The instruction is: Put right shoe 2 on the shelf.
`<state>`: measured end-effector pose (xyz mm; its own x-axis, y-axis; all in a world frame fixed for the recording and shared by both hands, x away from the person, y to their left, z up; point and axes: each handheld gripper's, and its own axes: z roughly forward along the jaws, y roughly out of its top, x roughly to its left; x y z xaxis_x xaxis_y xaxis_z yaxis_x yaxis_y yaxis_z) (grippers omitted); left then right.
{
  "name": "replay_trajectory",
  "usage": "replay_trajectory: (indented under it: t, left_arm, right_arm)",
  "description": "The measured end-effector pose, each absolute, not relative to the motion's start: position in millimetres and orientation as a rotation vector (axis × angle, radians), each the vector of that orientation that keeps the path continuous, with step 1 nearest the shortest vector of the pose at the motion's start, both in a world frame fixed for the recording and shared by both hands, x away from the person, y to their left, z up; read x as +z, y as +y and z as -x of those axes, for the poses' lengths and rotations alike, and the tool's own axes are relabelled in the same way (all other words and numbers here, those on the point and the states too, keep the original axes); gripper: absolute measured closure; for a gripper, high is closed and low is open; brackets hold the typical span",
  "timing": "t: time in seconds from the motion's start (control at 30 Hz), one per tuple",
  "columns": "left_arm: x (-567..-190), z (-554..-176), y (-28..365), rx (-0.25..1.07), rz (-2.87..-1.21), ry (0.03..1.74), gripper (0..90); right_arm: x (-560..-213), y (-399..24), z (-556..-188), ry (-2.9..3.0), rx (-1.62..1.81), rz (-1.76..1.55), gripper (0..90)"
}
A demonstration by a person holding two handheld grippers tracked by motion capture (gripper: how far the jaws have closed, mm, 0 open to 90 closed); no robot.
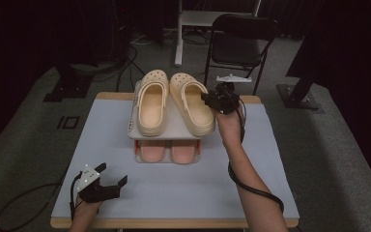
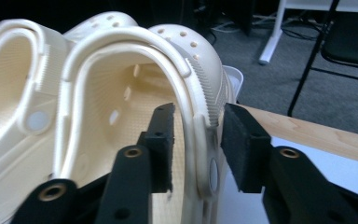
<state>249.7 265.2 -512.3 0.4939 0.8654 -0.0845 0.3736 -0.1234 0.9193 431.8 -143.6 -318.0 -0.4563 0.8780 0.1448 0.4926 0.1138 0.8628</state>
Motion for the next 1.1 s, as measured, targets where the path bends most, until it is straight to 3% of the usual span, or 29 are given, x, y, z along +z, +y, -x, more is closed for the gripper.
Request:
replay_trajectory:
  t: [0.43,0.83,1.1]
  left_arm:
    - [-513.0,-250.2,263.2,0.599,-1.729,1.059,1.5]
    - [-513.2,-250.5,262.0,0.598,-1.730,1.060,1.5]
    - [-513.4,-250.5,262.3,0.598,-1.733,1.060,1.5]
  right_arm:
    - [-312.4,-174.4,-406.7,1.990,1.330,-1.259,65.9]
    - [-335.6,-189.4,-386.1,2.059,1.292,-1.259,86.4]
    - [-347.8,-191.6,-374.0,2.096,1.284,-1.240,90.0]
